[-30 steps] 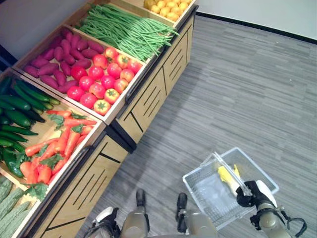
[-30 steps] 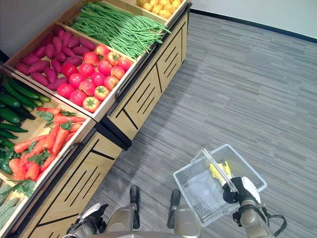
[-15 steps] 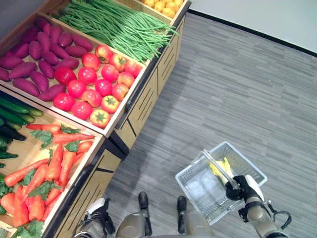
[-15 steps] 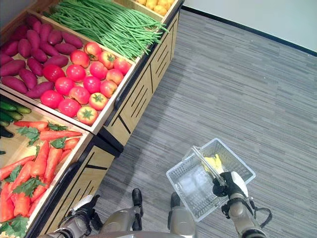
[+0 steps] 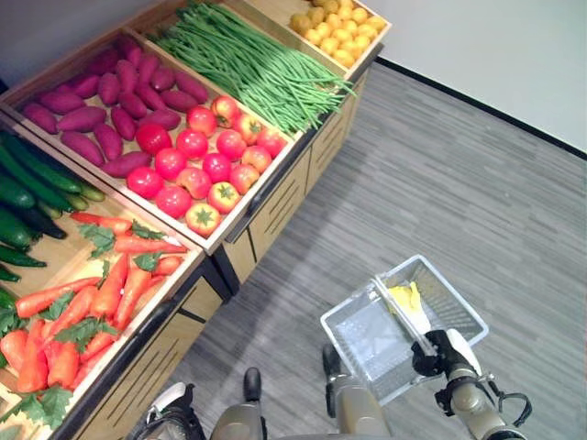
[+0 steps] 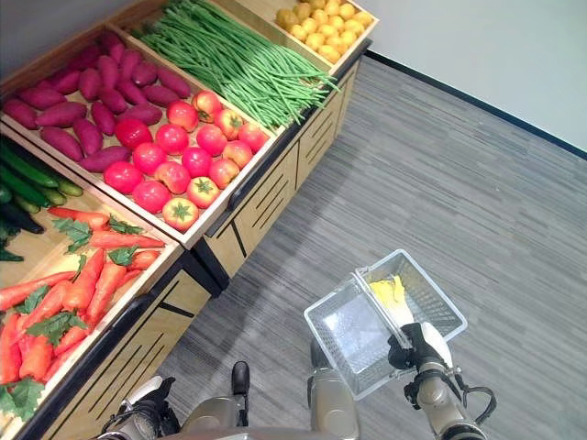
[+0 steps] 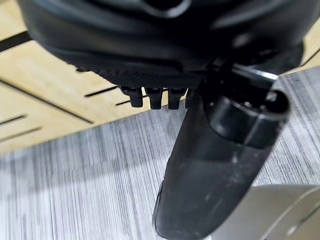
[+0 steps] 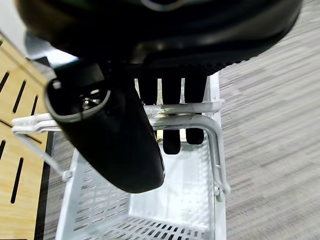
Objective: Get the vegetables into the basket
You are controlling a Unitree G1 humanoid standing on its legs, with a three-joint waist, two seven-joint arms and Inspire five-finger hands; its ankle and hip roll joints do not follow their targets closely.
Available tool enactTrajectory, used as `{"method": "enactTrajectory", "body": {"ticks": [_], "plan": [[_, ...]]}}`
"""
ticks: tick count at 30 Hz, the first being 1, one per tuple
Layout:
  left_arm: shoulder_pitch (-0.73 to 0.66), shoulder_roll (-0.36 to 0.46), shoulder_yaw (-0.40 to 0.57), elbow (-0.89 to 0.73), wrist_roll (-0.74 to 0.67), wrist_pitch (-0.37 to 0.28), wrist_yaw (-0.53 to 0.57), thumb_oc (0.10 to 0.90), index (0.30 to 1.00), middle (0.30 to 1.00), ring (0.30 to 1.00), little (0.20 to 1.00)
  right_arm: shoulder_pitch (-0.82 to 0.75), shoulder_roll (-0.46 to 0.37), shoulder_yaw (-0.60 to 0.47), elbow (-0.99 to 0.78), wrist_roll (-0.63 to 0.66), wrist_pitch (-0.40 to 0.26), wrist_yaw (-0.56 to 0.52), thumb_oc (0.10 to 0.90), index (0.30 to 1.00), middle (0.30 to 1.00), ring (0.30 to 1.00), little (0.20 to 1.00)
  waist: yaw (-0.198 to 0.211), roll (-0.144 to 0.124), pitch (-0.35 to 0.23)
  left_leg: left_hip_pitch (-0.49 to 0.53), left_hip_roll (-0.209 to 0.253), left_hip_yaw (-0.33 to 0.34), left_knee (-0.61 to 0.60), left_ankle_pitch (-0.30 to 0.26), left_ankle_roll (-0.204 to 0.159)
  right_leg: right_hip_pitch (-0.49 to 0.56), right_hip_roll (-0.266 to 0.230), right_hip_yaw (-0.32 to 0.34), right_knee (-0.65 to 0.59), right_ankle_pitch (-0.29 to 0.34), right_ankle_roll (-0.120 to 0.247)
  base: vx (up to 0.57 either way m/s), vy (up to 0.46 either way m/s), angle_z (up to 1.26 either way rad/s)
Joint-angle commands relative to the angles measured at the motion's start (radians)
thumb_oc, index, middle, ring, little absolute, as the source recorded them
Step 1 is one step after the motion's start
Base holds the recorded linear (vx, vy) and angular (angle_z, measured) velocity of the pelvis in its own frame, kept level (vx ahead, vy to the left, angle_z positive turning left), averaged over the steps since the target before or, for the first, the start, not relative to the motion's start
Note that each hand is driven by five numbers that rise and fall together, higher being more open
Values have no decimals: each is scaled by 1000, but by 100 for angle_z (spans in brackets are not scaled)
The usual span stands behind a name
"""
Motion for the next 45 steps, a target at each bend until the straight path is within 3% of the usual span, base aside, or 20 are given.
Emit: {"method": "enactTrajectory", "body": {"ticks": [1, 6, 10, 12, 13, 16, 18, 21, 26, 33, 40, 45], "plan": [[-4, 14, 26, -7, -38, -2, 21, 900, 1000, 1000, 1000, 1000, -43, -112, -41, -88, 2, -48, -52, 400, 300, 300, 300, 300, -11, 29, 28, 61, -33, 8, 86, -79, -13, -51, 22, 37, 62, 71, 41, 140, -194, 92], [7, 4, 43, 19, -48, 8, 28, 900, 1000, 1000, 1000, 1000, -38, -120, -22, -64, -15, -42, -41, 400, 300, 300, 300, 300, -4, 33, 0, 78, 5, -39, 88, -74, -41, -14, 26, -12, 74, 37, 10, 142, -273, 68], [23, -22, 36, 32, -44, 16, 32, 900, 1000, 1000, 1000, 1000, -21, -144, -16, -37, -32, -39, -32, 400, 300, 300, 300, 300, 5, 59, -23, 53, 55, -97, 117, -14, -79, 29, 42, -100, 93, -19, -31, 111, -291, 46], [24, -26, 37, 33, -49, 18, 32, 900, 1000, 1000, 1000, 1000, -17, -147, -16, -38, -33, -38, -29, 400, 300, 300, 300, 300, 8, 63, -24, 48, 59, -103, 120, -3, -82, 38, 43, -111, 94, -26, -37, 45, -170, 43], [22, -33, 43, 33, -58, 25, 38, 900, 1000, 1000, 1000, 1000, -5, -153, -16, -40, -40, -35, -29, 400, 300, 300, 300, 300, 11, 68, -22, 29, 72, -93, 131, 28, -91, 52, 36, -143, 99, -41, -47, 13, -200, 45], [16, -42, 44, 27, -69, 31, 41, 900, 1000, 1000, 1000, 1000, 12, -147, -26, -3, -34, -24, -34, 400, 300, 300, 300, 300, 4, 71, -18, 0, 90, -15, 129, 42, -89, 76, 14, -199, 97, -58, -59, -11, -175, 75], [12, -49, 34, 23, -57, 35, 42, 900, 1000, 1000, 1000, 1000, 33, -140, -46, 28, -20, -23, -45, 400, 300, 300, 300, 300, -19, 79, -18, -15, 125, 154, 139, 49, -88, 95, -9, -257, 93, -67, -60, -63, -79, 94], [3, -54, 1, 15, -18, 41, 35, 900, 1000, 1000, 1000, 1000, 65, -119, -73, 77, -7, -13, -58, 400, 300, 300, 300, 300, -46, 95, -20, -22, 173, 323, 120, 74, -103, 111, -37, -335, 81, -73, -55, -71, 0, 127], [7, -49, 11, 22, -11, 48, 44, 900, 1000, 1000, 1000, 1000, 77, -93, -83, 135, -5, -7, -62, 400, 300, 300, 300, 300, -42, 109, -27, -22, 164, 314, 90, 73, -99, 125, -54, -369, 94, -77, -42, 55, 108, 65], [12, -38, 33, 32, -43, 30, 49, 900, 1000, 1000, 1000, 1000, 30, -34, -92, 320, 6, 7, -61, 400, 300, 300, 300, 300, -19, 74, -29, -23, 101, 305, 96, 19, -59, 152, -121, -359, 67, -32, 0, 52, 190, 16], [21, -23, 57, 46, -55, 28, 40, 900, 1000, 1000, 1000, 1000, -2, -4, -79, 344, 0, 13, -59, 400, 300, 300, 300, 300, -7, 42, -18, -34, 60, 312, 110, -17, -31, 134, -151, -318, 57, 11, 28, -1, 155, -3], [23, -7, 60, 42, -58, 23, 31, 900, 1000, 1000, 1000, 1000, -20, -3, -73, 350, -5, 16, -62, 400, 300, 300, 300, 300, -5, 38, -1, -23, 41, 319, 105, -27, -8, 83, -154, -271, 165, 45, 44, -16, 125, -8]]}}
